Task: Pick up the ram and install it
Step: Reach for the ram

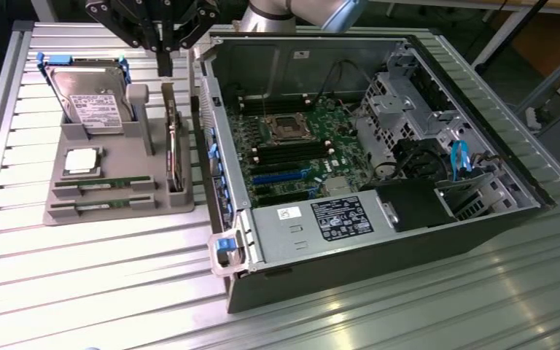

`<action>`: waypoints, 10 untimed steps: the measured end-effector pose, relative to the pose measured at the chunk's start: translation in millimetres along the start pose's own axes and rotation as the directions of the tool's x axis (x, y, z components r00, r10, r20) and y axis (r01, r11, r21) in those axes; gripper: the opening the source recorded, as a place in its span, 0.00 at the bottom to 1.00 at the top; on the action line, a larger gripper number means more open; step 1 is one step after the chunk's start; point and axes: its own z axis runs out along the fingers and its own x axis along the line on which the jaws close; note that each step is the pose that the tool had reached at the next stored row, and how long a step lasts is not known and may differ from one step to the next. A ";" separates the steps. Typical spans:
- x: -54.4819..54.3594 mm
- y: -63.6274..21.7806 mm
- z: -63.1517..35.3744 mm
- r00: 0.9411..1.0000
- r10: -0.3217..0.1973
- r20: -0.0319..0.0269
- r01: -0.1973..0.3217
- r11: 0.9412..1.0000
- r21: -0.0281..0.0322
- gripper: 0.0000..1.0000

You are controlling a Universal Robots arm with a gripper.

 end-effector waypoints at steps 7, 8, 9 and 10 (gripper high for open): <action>14.0 -1.1 -0.4 1.000 0.000 0.000 0.000 1.000 0.000 0.09; 17.4 -1.3 -0.5 1.000 0.000 0.000 0.000 1.000 0.000 0.09; 19.9 -1.5 -0.5 1.000 0.000 0.000 0.000 1.000 0.000 0.09; 23.9 -1.8 -0.6 1.000 0.000 0.000 0.000 1.000 0.000 0.09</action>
